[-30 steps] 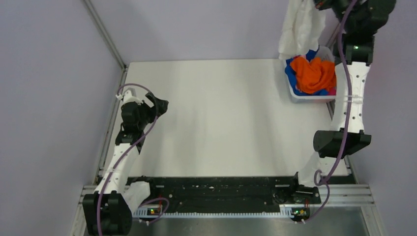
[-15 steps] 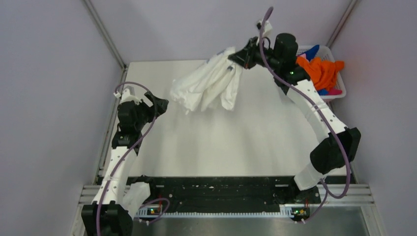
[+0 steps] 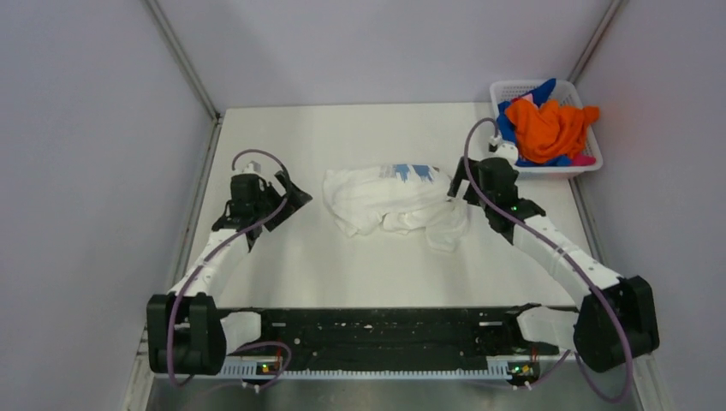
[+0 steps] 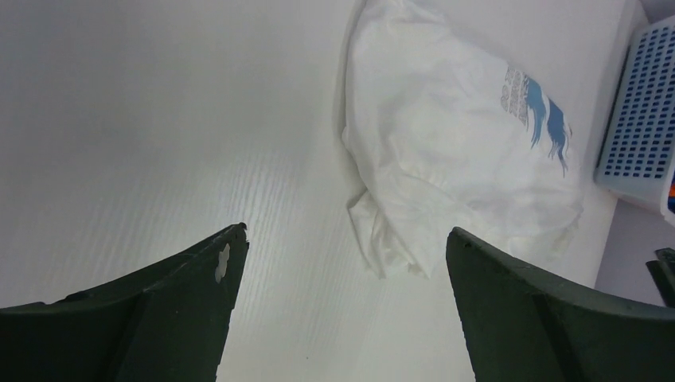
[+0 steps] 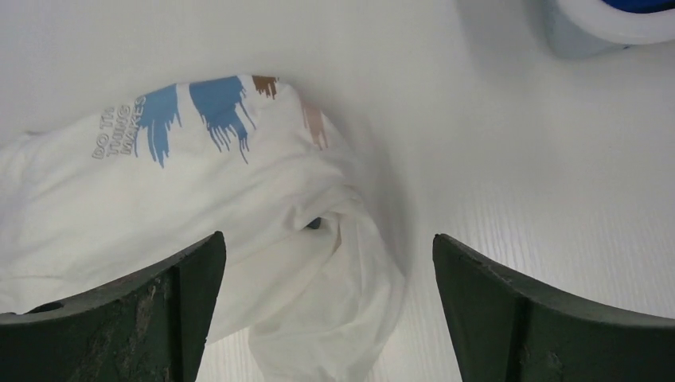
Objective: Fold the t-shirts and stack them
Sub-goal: Move the tshirt to the center of the board, then flatten out the tshirt
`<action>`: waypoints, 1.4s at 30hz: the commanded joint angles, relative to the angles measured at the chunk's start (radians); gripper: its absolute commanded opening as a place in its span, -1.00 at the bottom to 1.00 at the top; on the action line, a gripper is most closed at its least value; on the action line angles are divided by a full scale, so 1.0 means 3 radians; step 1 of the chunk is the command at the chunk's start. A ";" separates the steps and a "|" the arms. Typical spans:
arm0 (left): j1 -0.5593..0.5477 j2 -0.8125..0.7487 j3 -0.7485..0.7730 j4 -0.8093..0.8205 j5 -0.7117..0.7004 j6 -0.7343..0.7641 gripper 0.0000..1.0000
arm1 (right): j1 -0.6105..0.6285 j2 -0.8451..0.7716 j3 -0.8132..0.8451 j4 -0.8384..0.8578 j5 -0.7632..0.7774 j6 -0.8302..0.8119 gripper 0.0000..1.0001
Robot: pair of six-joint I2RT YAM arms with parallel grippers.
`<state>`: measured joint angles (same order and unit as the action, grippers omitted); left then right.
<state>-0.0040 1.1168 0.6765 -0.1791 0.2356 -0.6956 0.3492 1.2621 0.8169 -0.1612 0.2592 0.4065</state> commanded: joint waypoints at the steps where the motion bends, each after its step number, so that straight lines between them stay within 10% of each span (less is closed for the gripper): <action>1: -0.0297 0.0393 0.0179 0.0149 0.0081 -0.0030 0.97 | -0.0004 -0.0527 -0.0202 -0.0090 0.0445 0.0569 0.97; 9: -0.0608 0.1476 0.0869 0.0082 0.0109 0.0041 0.59 | 0.0001 -0.0792 -0.0795 -0.0271 -0.0508 0.0911 0.98; 21: -0.0736 0.2149 0.1241 0.0080 0.0120 0.0089 0.04 | 0.0054 -0.0739 -0.1108 -0.0221 -0.0644 0.0938 0.88; 28: -0.0764 0.2374 0.1449 0.0036 0.0139 0.0098 -0.99 | 0.0122 -0.0491 -0.1170 0.0129 -0.0703 0.0959 0.76; 31: -0.0764 0.2306 0.1432 0.0031 0.0089 0.0143 -1.00 | 0.0171 -0.0310 -0.1150 0.0241 -0.0643 0.0979 0.67; 35: -0.0764 0.2097 0.1321 0.0052 -0.0058 0.0184 -1.00 | 0.0278 -0.0096 -0.1171 0.0579 -0.0427 0.1020 0.33; 40: -0.0764 0.1871 0.1310 0.0032 -0.0143 0.0216 -1.00 | 0.0326 0.0129 -0.1041 0.0612 -0.0075 0.1034 -0.84; 42: -0.0764 0.1754 0.1362 0.0000 -0.0191 0.0250 -1.00 | 0.0325 0.0069 -0.0972 0.0545 0.0159 0.0997 -1.00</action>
<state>-0.2310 1.7458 1.0664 -0.1886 0.2222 -0.6510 0.4351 1.2900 0.4740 -0.0219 0.1616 0.7094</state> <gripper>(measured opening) 0.012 0.054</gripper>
